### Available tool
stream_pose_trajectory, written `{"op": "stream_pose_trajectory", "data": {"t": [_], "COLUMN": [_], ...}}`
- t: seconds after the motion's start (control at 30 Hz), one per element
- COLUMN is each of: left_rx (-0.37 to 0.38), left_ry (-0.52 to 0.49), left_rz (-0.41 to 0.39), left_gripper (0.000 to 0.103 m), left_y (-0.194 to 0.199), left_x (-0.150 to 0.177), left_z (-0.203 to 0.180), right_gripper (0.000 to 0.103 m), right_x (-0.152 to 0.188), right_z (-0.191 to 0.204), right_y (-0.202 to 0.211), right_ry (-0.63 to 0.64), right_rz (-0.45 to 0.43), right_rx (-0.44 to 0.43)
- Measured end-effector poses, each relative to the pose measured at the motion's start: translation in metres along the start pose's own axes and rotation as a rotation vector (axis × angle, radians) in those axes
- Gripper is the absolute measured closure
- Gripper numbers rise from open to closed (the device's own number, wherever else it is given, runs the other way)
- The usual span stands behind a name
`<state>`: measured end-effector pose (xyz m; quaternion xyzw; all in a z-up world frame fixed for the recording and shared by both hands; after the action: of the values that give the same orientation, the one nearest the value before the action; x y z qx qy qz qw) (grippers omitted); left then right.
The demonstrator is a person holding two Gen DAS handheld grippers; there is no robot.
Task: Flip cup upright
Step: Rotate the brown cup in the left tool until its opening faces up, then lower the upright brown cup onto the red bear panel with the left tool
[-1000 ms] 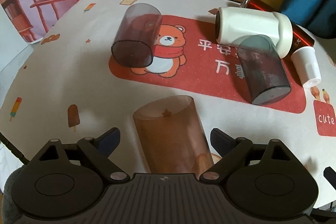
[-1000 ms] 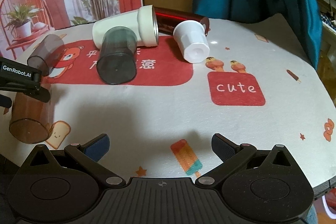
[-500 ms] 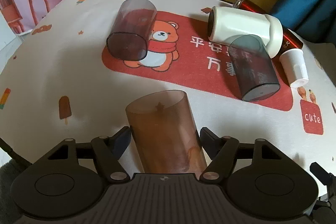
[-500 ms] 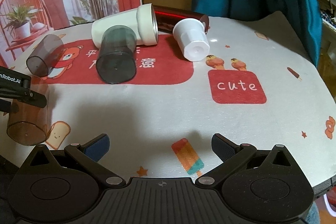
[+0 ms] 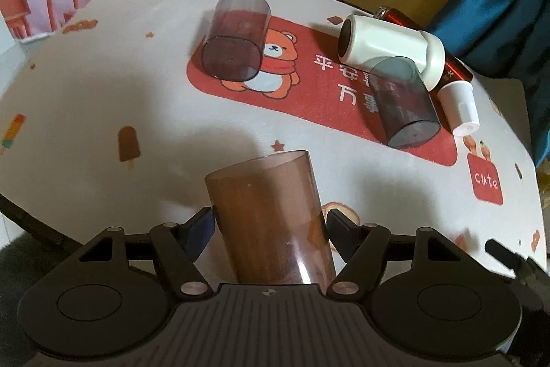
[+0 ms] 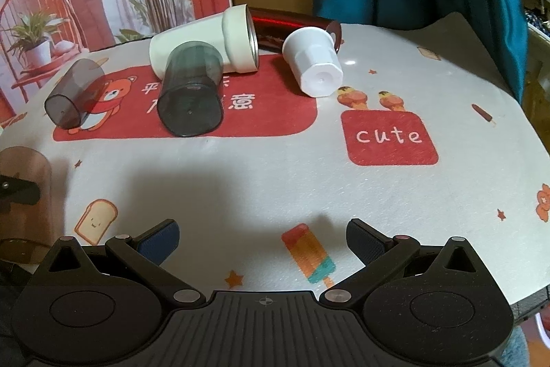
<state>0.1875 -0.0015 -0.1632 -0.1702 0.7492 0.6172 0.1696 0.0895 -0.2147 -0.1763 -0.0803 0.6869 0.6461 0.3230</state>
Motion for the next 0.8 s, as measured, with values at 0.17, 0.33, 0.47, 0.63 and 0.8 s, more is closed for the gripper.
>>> {"op": "stream_pose_trajectory", "data": {"t": [0.17,0.33,0.47,0.63,0.8], "left_rx": [-0.010,-0.068,-0.110,-0.178,-0.224], "left_ry": [-0.031,-0.074,-0.064,-0.064,-0.097], "left_rz": [-0.044,-0.102,-0.159,-0.207,-0.237], "left_gripper": [0.030,0.031,0.031,0.032,0.032], "left_y": [0.012,0.013,0.013,0.008,0.000], "left_x": [-0.003,-0.016,-0.033,-0.047,-0.051], "left_z": [0.002,0.004,0.011,0.019,0.018], "right_gripper": [0.000,0.000,0.000,0.000,0.000], "right_x": [0.000,0.001,0.001,0.001,0.002], "right_z": [0.001,0.001,0.001,0.000,0.002], "right_y": [0.000,0.000,-0.001,-0.002,-0.004], "right_ry": [0.003,0.004,0.006,0.006,0.015], "right_rz": [0.001,0.003,0.005,0.008,0.017], "right_rx": [-0.002,0.001,0.003,0.006,0.006]}}
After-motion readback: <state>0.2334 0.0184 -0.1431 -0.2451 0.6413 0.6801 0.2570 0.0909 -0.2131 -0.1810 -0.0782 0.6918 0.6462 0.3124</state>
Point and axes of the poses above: each gripper's, at about its wrist camera, not at the fingertips, and y roughly against the way its jaws point, z to its left, x to its underside, the point moved 6 cm from there along -y, roughly the way its jaws point, and after that the axes turned 1 degree about y, right-handed, at the moved point
